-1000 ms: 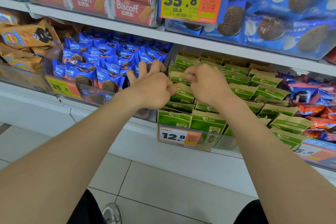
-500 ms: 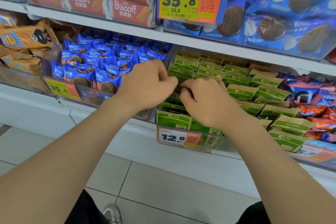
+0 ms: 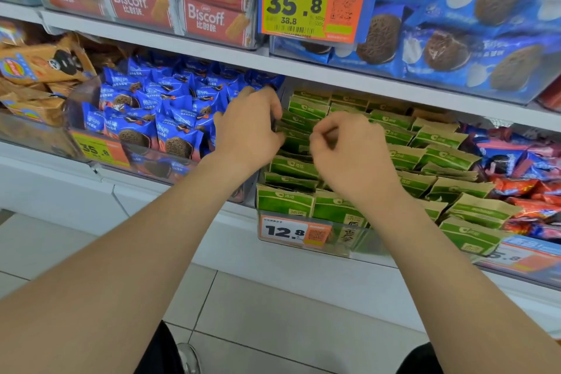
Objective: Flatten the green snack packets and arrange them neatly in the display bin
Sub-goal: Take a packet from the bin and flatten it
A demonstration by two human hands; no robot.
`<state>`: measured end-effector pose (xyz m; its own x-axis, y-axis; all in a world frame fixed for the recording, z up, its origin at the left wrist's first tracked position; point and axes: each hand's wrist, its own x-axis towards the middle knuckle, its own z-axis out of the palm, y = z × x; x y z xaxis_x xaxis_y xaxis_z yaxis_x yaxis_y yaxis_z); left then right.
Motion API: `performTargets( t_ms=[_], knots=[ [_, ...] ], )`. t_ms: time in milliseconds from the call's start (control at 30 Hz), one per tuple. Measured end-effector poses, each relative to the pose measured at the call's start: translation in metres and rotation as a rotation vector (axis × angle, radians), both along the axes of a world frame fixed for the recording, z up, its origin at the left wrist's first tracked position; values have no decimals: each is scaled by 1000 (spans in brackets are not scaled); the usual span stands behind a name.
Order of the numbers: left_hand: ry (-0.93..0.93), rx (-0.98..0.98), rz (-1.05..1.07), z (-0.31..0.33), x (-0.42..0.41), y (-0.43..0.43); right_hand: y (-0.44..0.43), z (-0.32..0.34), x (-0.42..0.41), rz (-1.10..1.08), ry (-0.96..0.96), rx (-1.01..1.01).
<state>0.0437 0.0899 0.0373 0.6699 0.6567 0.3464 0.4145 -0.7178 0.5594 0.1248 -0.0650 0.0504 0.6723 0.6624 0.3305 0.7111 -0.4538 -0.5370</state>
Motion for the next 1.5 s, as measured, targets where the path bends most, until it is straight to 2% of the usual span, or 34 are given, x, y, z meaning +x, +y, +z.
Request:
performTargets(
  t_ms=[67, 200, 333, 533, 600, 733, 900, 1033, 1100, 1267, 1400, 1500],
  knots=[
    [18, 39, -8, 1, 1, -3, 2, -1, 8, -71, 16, 38],
    [88, 39, -11, 2, 0, -4, 7, -5, 10, -53, 45, -63],
    [110, 86, -57, 0, -1, -4, 11, -6, 13, -65, 19, -71],
    [-16, 18, -28, 0, -8, -4, 25, -7, 16, -82, -134, -163],
    [37, 6, -68, 4, -14, -5, 28, -7, 16, -96, -188, -124],
    [361, -34, -109, 9, -30, -11, 28, -8, 15, 35, -142, -23],
    [502, -3, -124, 9, -25, -13, 24, -8, 17, 14, -150, -171],
    [615, 64, -122, 6, -16, -14, 28, -10, 17, 28, -221, -78],
    [652, 59, -127, 8, -14, -13, 27, -11, 20, 55, -201, -48],
    [723, 97, -71, 6, -1, -16, 25, -14, 27, 82, -96, -146],
    [695, 139, -8, 2, 6, -19, 26, -9, 27, 87, -36, -177],
    [645, 91, 4, 5, 8, -16, 29, -3, 30, 46, -12, -156]
  ],
)
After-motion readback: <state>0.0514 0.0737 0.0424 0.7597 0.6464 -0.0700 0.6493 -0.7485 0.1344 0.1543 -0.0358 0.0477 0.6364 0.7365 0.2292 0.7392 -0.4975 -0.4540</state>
